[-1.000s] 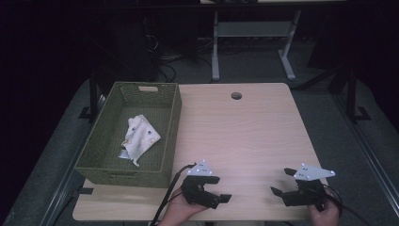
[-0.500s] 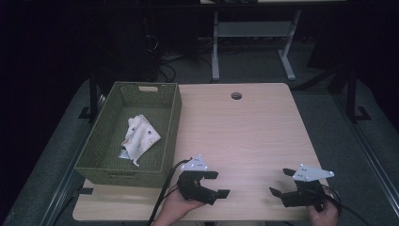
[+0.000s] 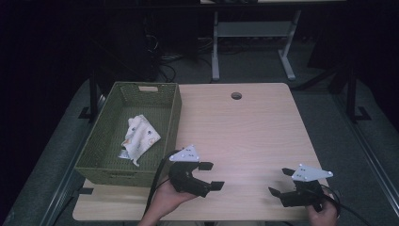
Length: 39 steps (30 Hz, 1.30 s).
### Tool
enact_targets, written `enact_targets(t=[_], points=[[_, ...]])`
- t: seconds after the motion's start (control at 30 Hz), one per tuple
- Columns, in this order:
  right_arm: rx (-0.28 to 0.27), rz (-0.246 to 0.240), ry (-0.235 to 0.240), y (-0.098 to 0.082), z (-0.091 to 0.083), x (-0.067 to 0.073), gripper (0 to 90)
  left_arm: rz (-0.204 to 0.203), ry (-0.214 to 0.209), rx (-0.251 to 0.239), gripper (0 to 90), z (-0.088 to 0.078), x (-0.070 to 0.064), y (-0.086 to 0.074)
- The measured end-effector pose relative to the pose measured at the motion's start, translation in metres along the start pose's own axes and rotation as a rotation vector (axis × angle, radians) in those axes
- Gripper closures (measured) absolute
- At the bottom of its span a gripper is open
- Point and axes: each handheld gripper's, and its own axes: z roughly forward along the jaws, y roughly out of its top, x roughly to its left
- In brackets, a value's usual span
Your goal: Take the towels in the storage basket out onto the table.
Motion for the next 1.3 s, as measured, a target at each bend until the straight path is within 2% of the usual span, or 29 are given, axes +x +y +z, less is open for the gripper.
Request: enact_targets(t=[0.07,0.23,0.3,0.37,0.57,0.63,0.8,0.87,0.97,1.07,1.1,1.27,1.3], points=[[-0.001,0.001,-0.001,0.0,0.0,0.0,14.0,0.008,0.015,-0.002,22.0,-0.003,0.001,0.004],[-0.003,0.007,-0.008,-0.001,-0.001,0.0,14.0,-0.001,0.014,0.004,22.0,-0.005,0.004,0.014],[-0.001,0.005,-0.009,-0.001,-0.001,0.0,14.0,-0.004,0.033,0.017,22.0,-0.003,0.008,0.022],[0.001,0.006,-0.009,-0.001,0.0,0.0,14.0,-0.014,0.023,0.013,22.0,-0.003,0.011,0.027],[0.002,0.006,-0.007,-0.001,0.0,-0.001,14.0,-0.015,0.035,0.041,22.0,-0.002,0.019,0.04],[0.001,0.011,-0.007,-0.001,0.0,0.0,14.0,-0.003,0.058,0.054,22.0,-0.004,0.022,0.045],[-0.001,0.008,-0.005,-0.001,0.0,0.0,14.0,-0.009,0.082,0.052,22.0,-0.016,0.032,0.055],[0.002,0.003,-0.005,-0.001,0.0,0.0,14.0,-0.024,0.067,0.044,22.0,-0.021,0.036,0.059],[0.004,0.003,0.0,-0.001,0.001,0.0,14.0,-0.03,0.079,0.046,22.0,-0.029,0.043,0.065],[0.004,0.004,-0.001,0.0,0.001,0.0,14.0,-0.04,0.09,0.047,22.0,-0.033,0.047,0.067],[0.003,0.004,0.0,-0.001,0.0,0.0,14.0,-0.051,0.108,0.046,22.0,-0.038,0.052,0.07],[0.0,0.006,-0.002,-0.001,-0.001,-0.001,14.0,-0.07,0.112,0.034,22.0,-0.052,0.061,0.072],[-0.001,0.005,-0.002,-0.001,-0.002,-0.001,14.0,-0.076,0.141,0.03,22.0,-0.058,0.065,0.073]])
